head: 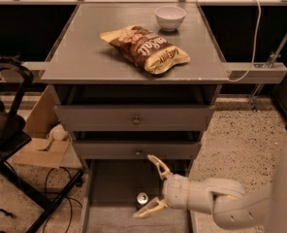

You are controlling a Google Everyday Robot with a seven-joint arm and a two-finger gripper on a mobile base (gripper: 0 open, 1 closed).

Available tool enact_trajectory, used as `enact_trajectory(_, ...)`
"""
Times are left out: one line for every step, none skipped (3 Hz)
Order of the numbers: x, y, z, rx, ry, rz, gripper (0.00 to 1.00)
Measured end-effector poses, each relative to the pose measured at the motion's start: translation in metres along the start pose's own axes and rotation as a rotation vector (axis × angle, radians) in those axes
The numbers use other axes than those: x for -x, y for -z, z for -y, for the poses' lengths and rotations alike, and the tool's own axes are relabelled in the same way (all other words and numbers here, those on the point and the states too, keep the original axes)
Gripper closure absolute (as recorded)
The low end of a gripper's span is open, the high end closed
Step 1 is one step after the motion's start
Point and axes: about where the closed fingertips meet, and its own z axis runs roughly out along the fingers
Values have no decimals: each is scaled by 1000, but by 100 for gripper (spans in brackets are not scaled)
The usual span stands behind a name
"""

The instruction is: Place green can into bottom drawer

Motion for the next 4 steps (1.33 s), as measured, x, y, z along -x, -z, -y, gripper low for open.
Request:
enact_trajectory(15, 41, -32, -119, 80, -155, 0)
enact_trajectory(55, 72, -36, -265, 162, -235, 0)
enact_trajectory(123, 97, 5, -470, 305, -296, 0)
enact_trajectory(191, 121, 57, -660, 473, -426, 0)
